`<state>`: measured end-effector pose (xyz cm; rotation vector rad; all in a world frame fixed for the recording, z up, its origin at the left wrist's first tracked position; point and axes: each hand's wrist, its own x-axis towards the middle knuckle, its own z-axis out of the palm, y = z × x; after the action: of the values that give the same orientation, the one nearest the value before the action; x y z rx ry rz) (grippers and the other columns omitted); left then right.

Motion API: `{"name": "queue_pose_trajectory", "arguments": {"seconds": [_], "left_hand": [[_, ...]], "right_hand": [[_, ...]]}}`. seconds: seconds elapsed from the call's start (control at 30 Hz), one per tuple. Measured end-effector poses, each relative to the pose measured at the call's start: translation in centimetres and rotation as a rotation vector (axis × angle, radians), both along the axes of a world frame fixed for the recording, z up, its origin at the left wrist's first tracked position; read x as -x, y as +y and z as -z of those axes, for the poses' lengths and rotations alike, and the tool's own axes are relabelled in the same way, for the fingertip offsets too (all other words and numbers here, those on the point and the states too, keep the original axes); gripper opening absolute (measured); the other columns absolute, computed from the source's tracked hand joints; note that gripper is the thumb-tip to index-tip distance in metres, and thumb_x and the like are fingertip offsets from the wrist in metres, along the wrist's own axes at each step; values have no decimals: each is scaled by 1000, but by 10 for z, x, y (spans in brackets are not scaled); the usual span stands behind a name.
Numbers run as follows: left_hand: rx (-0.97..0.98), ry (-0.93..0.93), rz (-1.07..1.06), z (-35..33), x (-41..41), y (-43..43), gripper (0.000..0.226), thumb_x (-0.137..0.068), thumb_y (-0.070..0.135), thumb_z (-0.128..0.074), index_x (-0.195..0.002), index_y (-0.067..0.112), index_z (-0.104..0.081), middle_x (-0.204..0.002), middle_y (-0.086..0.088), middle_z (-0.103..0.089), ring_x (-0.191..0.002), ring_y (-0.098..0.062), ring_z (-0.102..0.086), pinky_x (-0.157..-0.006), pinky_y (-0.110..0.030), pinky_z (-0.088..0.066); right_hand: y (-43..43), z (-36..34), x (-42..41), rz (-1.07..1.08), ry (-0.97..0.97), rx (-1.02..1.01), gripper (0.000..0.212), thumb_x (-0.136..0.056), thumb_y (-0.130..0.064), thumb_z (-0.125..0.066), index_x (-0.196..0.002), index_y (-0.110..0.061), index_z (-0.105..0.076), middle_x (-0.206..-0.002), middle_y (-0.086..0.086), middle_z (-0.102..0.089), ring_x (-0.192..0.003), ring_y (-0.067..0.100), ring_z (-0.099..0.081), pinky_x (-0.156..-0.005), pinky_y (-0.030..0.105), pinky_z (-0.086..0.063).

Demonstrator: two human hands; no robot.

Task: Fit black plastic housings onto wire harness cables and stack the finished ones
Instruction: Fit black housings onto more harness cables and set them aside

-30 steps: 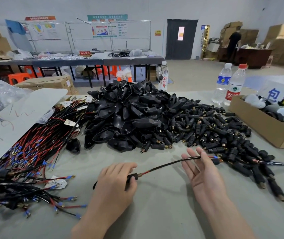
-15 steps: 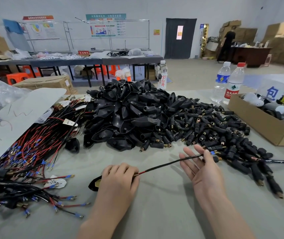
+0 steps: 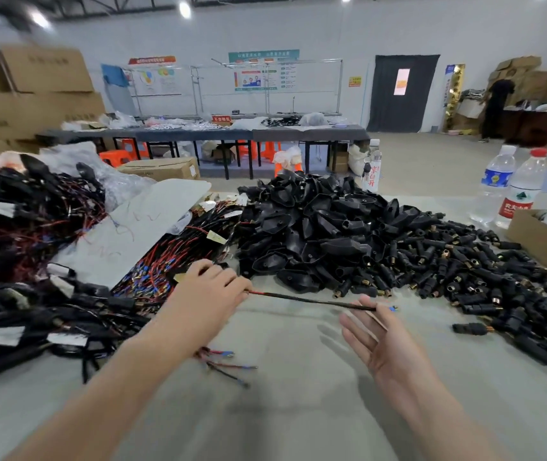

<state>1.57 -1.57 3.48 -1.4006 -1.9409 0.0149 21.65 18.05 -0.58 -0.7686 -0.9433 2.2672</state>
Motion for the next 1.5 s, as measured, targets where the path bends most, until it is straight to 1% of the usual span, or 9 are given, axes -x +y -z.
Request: {"name": "queue_pose_trajectory", "arguments": {"seconds": [0.17, 0.3, 0.37, 0.7, 0.93, 1.13, 1.27, 1.4, 1.5], "left_hand": [[3, 48, -162, -51, 76, -97, 13, -83, 16, -79, -94, 16, -73, -85, -5, -72, -80, -30, -69, -78, -44, -52], [67, -136, -601, -75, 119, -161, 39, -97, 32, -59, -135, 25, -57, -137, -5, -57, -131, -30, -47, -105, -49, -36], [37, -271, -687, -67, 122, -174, 47, -98, 34, -53, -143, 23, -49, -145, -7, -48, -137, -31, -39, -110, -50, -33], [-123, -707, -287, 15, 69, -76, 33, -101, 29, -48, -133, 22, -57, -129, 1, -59, -122, -23, -49, -104, -41, -39], [-216, -1006, -385, 18, 81, 20, 39, -104, 34, -42, -133, 12, -56, -124, -10, -65, -118, -33, -55, -99, -47, -46], [-435, -1405, -247, 16, 87, 68, 34, -105, 21, -44, -78, 7, -60, -74, -7, -57, -72, -24, -52, -67, -30, -40], [-677, -1782, 9, -15, 71, 82, 30, -106, 28, -47, -100, 10, -69, -68, 3, -49, -57, -9, -42, -60, -23, -44], [-654, -1723, 387, -50, 31, 81, 27, -101, 37, -53, -102, 15, -69, -68, 10, -57, -60, -5, -52, -62, -19, -51], [-736, -1641, 465, -40, -3, 72, 29, -88, 49, -61, -93, 23, -70, -75, 10, -64, -68, -4, -57, -61, -17, -50]], "right_hand": [[-87, -28, 65, -309, -16, -96, 25, -103, -32, -50, -115, -15, -65, -103, 7, -78, -87, 24, -76, -62, 29, -62], [-150, -41, 107, -541, -132, -164, 19, -101, -23, -52, -102, -9, -64, -92, 6, -78, -70, 20, -73, -60, 29, -60], [-167, -38, 114, -597, -142, -159, 16, -100, -20, -54, -99, -8, -65, -88, 7, -77, -66, 20, -71, -59, 31, -60], [-111, -23, 89, -331, -145, -271, 23, -100, -4, -44, -114, -9, -62, -87, 7, -74, -61, 18, -69, -56, 29, -59], [-46, -16, 68, -152, -164, -341, 25, -99, -6, -42, -109, -15, -64, -77, -1, -76, -64, 16, -69, -59, 27, -59], [4, -8, 66, 37, -251, -467, 25, -99, -4, -42, -105, -16, -63, -91, 4, -65, -65, 18, -63, -56, 27, -57], [37, 0, 72, 136, -430, -740, 23, -97, -11, -44, -108, -23, -59, -100, 3, -62, -80, 21, -63, -74, 38, -57], [56, 7, 80, 185, -594, -1077, 23, -97, -18, -44, -115, -30, -52, -119, 1, -52, -79, 10, -59, -60, 20, -38], [56, 9, 91, 186, -659, -1379, 33, -97, -18, -49, -129, -22, -54, -123, 4, -49, -95, 21, -58, -74, 31, -42]]}}
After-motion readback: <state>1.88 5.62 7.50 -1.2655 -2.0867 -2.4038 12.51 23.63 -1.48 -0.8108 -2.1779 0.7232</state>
